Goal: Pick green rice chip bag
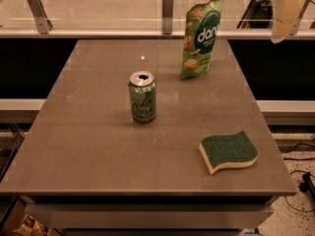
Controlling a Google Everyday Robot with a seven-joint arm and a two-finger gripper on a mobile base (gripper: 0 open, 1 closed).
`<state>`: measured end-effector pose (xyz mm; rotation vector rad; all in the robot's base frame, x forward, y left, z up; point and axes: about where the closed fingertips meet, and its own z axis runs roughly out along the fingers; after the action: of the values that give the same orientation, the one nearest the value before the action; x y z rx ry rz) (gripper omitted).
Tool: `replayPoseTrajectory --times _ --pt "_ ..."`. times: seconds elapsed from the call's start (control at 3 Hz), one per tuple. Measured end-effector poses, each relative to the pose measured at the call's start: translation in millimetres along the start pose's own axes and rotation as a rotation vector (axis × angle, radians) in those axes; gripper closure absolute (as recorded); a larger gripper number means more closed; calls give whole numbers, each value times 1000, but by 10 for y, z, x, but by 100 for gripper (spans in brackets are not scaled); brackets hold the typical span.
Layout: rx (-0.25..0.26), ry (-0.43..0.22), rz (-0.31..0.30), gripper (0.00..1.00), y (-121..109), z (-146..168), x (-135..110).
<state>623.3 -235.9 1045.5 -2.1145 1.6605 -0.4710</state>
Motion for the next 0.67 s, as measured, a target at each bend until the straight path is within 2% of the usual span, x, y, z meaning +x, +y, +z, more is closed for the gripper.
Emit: replayPoseTrajectory --times 0.67 --pt "-6 -3 -87 0 -197 135 -16"
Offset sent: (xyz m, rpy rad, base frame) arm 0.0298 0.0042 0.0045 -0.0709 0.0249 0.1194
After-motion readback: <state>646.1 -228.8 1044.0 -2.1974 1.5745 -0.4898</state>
